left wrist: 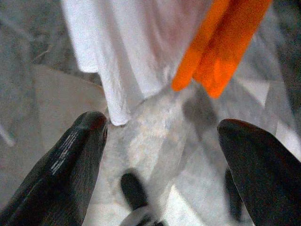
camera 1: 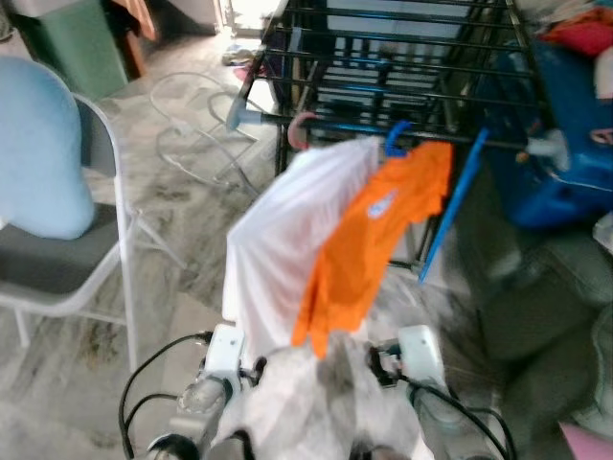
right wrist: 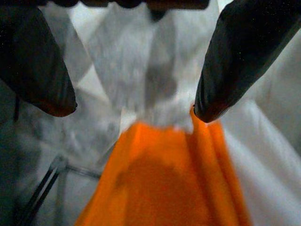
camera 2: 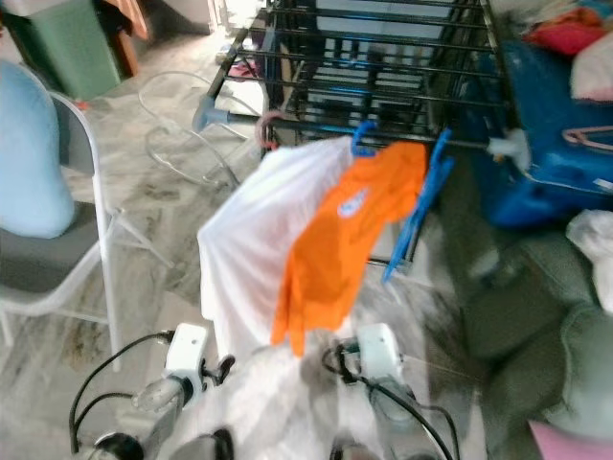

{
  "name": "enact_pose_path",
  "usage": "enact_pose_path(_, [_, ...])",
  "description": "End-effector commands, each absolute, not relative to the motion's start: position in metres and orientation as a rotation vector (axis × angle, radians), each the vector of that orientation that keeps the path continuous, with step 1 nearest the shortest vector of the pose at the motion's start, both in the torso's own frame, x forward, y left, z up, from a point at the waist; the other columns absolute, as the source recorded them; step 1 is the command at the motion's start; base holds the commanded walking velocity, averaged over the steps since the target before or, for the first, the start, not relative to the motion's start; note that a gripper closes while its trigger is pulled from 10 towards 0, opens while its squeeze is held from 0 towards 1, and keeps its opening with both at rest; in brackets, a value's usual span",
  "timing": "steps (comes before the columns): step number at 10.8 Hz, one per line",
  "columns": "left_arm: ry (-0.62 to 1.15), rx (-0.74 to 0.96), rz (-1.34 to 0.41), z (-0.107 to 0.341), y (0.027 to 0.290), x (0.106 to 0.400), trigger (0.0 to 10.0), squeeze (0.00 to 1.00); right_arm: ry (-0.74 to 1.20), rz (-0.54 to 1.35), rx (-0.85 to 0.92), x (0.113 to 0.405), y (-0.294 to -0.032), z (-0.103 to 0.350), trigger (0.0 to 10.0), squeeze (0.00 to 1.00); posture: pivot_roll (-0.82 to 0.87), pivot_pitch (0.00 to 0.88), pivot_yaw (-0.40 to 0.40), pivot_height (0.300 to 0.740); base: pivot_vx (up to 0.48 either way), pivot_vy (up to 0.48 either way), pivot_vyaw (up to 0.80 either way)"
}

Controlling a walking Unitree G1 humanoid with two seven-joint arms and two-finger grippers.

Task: Hang hanger

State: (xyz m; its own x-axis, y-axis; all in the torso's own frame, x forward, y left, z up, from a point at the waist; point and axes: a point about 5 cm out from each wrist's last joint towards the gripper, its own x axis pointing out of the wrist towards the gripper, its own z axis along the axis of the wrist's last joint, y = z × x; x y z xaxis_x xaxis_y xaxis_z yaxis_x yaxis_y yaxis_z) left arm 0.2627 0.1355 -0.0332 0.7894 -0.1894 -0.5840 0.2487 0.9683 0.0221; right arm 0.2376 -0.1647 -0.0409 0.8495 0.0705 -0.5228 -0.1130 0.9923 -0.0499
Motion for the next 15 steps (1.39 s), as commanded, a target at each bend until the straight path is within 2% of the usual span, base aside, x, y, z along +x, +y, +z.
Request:
enact_pose_path(1, [0.68, 0.094, -0.224, -0.044, 0.137, 0.25, 10.0, 0.0, 0.531, 0.127, -0.116, 0.239, -0.162, -0.04, 10.0, 0.0, -0.04, 0.151, 0.016, 0.74, -0.289, 0.0, 0.0])
enact_pose_path(3, [0.694, 0.11, -0.24, -0.046, 0.136, 0.248, 10.0, 0.0, 0.516, 0.108, -0.125, 0.24, -0.164, -0.038, 10.0, 0.0, -0.07, 0.145, 0.028, 0.74, -0.291, 0.0, 0.0])
enact_pose_path(4, [0.706, 0.143, -0.246, -0.047, 0.141, 0.247, 10.0, 0.0, 0.493, 0.041, -0.085, 0.248, -0.17, -0.033, 10.0, 0.0, -0.07, 0.129, 0.033, 0.74, -0.274, 0.0, 0.0])
enact_pose_path(7, [0.709, 0.123, -0.167, -0.043, 0.154, 0.253, 10.0, 0.0, 0.507, 0.042, -0.091, 0.253, -0.176, -0.031, 10.0, 0.0, -0.07, 0.108, 0.037, 0.74, 0.0, 0.0, 0.0])
enact_pose_path(8, [0.725, 0.169, -0.205, -0.046, 0.152, 0.25, 10.0, 0.0, 0.514, 0.042, -0.095, 0.252, -0.178, -0.031, 10.0, 0.0, -0.06, 0.109, 0.028, 0.74, 0.0, 0.0, 0.0])
enact_pose_path(12, [0.838, 0.267, -0.236, -0.062, 0.15, 0.229, 10.0, 0.0, 0.734, 0.14, -0.033, 0.224, -0.156, -0.06, 10.0, 0.0, -0.08, 0.096, 0.03, 0.74, -0.126, 0.0, 0.0])
enact_pose_path(15, [0.869, 0.324, -0.238, -0.065, 0.156, 0.223, 10.0, 0.0, 0.788, 0.143, -0.006, 0.217, -0.157, -0.066, 10.0, 0.0, -0.07, 0.086, 0.029, 0.74, -0.271, 0.0, 0.0])
